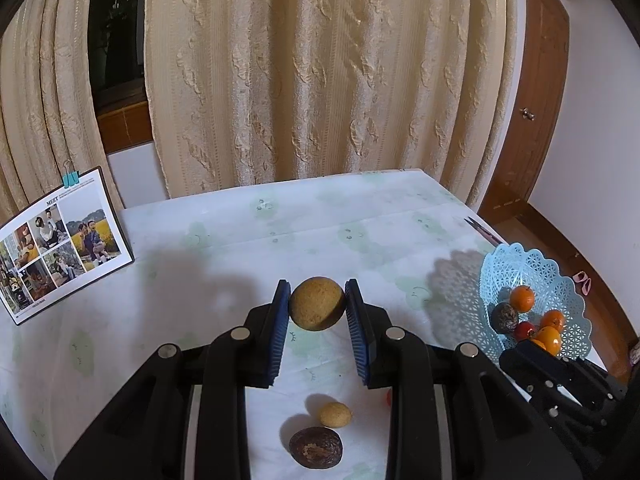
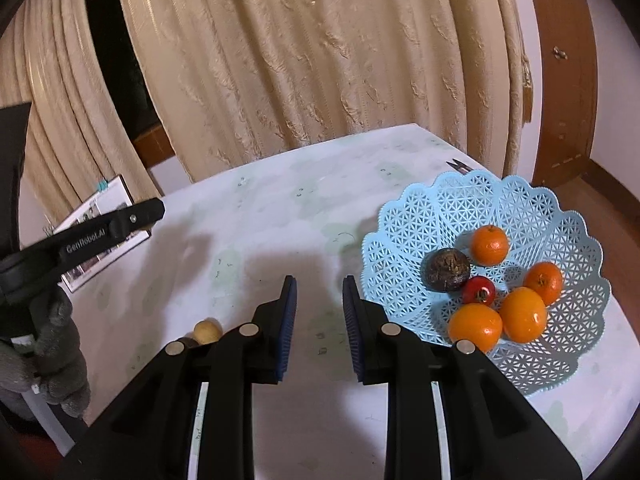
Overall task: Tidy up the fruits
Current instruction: 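Close the right gripper around the red tomato while the left holds the tan fruit, then carry the tomato over the basket and open the right gripper, then carry the tan fruit over the basket and open the left gripper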
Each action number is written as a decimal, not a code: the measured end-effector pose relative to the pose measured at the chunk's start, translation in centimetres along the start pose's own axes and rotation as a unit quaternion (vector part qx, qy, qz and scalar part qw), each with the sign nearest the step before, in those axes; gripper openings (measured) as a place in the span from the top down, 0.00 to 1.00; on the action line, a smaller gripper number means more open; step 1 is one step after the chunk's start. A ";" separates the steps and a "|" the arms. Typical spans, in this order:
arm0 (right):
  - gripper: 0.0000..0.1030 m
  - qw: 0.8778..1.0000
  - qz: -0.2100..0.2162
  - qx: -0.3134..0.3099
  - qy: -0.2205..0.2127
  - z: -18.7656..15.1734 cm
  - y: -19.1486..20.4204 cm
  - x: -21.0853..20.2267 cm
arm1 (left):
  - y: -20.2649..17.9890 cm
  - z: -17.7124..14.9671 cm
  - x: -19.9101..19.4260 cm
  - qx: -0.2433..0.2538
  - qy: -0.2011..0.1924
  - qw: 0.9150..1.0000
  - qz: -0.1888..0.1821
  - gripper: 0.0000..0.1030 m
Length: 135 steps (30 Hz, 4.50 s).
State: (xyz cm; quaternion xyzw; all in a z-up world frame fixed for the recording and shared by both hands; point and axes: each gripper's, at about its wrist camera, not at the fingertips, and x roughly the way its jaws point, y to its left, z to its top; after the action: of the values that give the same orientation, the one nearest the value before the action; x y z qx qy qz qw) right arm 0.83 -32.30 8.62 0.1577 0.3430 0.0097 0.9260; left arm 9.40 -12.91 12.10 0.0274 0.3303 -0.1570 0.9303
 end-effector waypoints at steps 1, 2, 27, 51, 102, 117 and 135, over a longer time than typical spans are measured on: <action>0.76 1.000 0.006 0.000 0.005 0.0 0.1 0.1 | 0.0 0.0 0.0 -0.001 0.000 1.000 0.001 0.73; 0.76 1.000 0.012 0.000 0.009 -0.1 0.3 0.4 | 0.0 0.0 0.0 -0.001 -0.001 1.000 0.001 0.73; 0.74 0.995 0.011 -0.068 0.066 -2.6 4.7 5.6 | 0.4 0.3 -0.5 -0.011 -0.007 1.000 -0.001 0.72; 0.73 0.993 -0.077 0.075 -0.041 -0.5 -7.3 -4.2 | -1.0 -0.3 -0.3 0.008 -0.003 1.000 -0.008 0.72; 0.46 0.957 -0.157 0.204 -0.135 -6.3 -16.0 -8.1 | -16.2 -3.1 1.6 0.140 0.024 0.989 -0.053 0.72; 0.45 0.956 -0.149 0.211 -0.137 -6.5 -16.4 -8.2 | -17.8 -4.1 3.0 0.130 0.051 0.986 -0.094 0.43; 0.38 0.953 -0.160 0.215 -0.139 -6.8 -16.4 -8.4 | -7.7 -2.0 -0.9 0.067 0.013 0.997 -0.024 0.19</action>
State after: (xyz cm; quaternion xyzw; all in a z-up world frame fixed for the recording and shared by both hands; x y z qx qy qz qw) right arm -11.43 -47.01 4.24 0.2963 0.2251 -0.2345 0.8981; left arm 5.14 -19.62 11.54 0.0836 0.3316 -0.2010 0.9180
